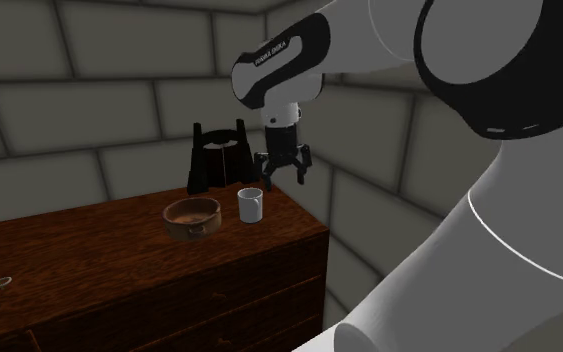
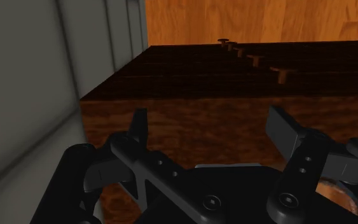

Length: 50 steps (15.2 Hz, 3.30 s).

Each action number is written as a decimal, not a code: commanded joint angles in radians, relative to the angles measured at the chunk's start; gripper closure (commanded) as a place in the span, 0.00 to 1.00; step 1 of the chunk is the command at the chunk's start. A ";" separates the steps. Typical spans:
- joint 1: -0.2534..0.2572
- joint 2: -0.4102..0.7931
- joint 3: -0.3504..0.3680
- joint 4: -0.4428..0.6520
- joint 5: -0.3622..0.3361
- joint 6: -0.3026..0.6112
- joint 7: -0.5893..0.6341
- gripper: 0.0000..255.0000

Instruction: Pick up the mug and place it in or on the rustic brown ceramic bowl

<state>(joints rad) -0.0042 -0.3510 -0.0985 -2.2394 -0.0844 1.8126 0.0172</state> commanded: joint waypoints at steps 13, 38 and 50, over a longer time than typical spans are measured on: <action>-0.029 0.556 -0.057 0.443 0.136 0.115 -0.147 0.00; -0.076 0.907 -0.038 0.760 0.221 0.143 -0.204 1.00; -0.076 0.889 -0.040 0.787 0.218 0.099 -0.200 1.00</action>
<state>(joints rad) -0.0803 0.5414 -0.1382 -1.4614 0.1342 1.9231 -0.1838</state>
